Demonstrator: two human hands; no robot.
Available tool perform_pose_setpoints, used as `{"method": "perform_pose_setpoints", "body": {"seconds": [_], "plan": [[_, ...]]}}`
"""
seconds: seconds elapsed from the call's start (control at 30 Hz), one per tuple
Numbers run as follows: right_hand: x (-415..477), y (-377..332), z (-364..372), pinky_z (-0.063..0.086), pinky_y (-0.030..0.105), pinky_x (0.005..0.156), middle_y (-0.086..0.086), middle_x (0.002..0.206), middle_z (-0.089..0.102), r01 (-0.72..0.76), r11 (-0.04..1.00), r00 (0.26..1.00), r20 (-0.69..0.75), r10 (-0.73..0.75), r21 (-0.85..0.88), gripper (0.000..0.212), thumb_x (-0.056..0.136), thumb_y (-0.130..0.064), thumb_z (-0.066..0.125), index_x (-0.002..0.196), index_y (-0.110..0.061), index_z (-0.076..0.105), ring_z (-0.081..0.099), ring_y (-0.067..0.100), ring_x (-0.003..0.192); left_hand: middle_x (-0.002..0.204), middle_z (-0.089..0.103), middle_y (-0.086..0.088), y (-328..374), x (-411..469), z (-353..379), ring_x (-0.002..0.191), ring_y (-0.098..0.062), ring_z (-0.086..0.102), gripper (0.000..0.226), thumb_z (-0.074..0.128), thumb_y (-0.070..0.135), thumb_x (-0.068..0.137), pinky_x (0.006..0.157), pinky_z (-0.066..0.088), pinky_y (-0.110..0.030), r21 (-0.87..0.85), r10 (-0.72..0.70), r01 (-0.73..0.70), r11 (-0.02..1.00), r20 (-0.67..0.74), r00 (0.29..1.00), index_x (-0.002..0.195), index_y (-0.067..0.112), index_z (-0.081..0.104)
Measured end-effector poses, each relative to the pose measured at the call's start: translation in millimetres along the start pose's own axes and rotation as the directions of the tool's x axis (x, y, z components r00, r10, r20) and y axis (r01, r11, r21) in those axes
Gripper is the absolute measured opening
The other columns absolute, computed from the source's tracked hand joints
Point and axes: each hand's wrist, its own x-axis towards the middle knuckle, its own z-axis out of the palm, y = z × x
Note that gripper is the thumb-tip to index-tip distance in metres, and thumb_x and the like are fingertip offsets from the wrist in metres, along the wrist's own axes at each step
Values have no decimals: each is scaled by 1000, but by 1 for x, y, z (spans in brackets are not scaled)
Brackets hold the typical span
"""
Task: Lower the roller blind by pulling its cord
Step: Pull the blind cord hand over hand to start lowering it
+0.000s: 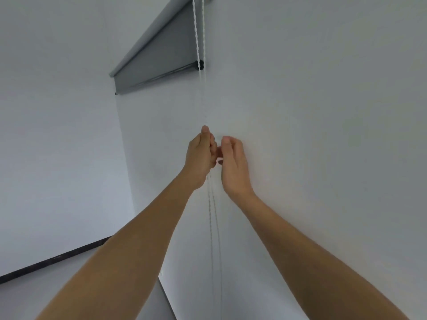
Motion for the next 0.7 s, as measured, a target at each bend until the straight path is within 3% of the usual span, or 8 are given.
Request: {"method": "perform_pose_setpoints", "body": {"seconds": [0.13,0.3,0.4,0.53,0.63,0.7], "plan": [[56,-50,15,45,18,71,-11,85,62,82,997,996,-40,-82,13,41,103,-49,40,124,-16,55,60,-11,73,57,34,4,-26,-25,-2,46,-11,28,49,29,52,106,44,26,-24,10,-28,28,1000,19,999,72,18,40],[104,-91,35,54,23,62,0,91,64,14,989,994,103,-29,146,28,105,-42,42,120,-19,50,66,7,70,55,32,7,-52,-56,-4,45,-10,26,51,30,47,108,41,23,-22,-7,-51,51,999,50,997,61,27,39],[123,-100,48,49,24,54,2,88,64,-41,987,991,133,20,156,31,107,-41,39,122,-17,50,61,9,59,52,33,5,-71,-74,-5,44,-12,25,57,29,45,108,43,22,-24,66,-63,58,996,77,995,55,30,40],[126,-83,58,38,28,59,-2,78,55,29,993,999,34,-33,112,34,108,-30,34,91,-19,60,47,14,64,52,33,2,-95,-88,-15,44,-13,24,57,25,49,107,44,26,-20,115,-95,81,990,124,988,55,28,37],[105,-50,54,42,31,65,-4,77,56,88,996,996,2,-88,12,36,109,-32,31,86,-23,57,52,16,70,57,36,2,-103,-88,-26,49,-13,26,57,23,59,102,49,26,-22,106,-215,198,975,185,959,64,20,40],[87,-28,49,41,28,64,-6,74,55,84,996,996,4,-84,-28,37,109,-34,29,84,-26,54,51,8,63,63,45,1,-104,-80,-31,54,-13,39,62,22,64,100,56,35,-24,97,-260,245,965,192,946,71,16,48]]}}
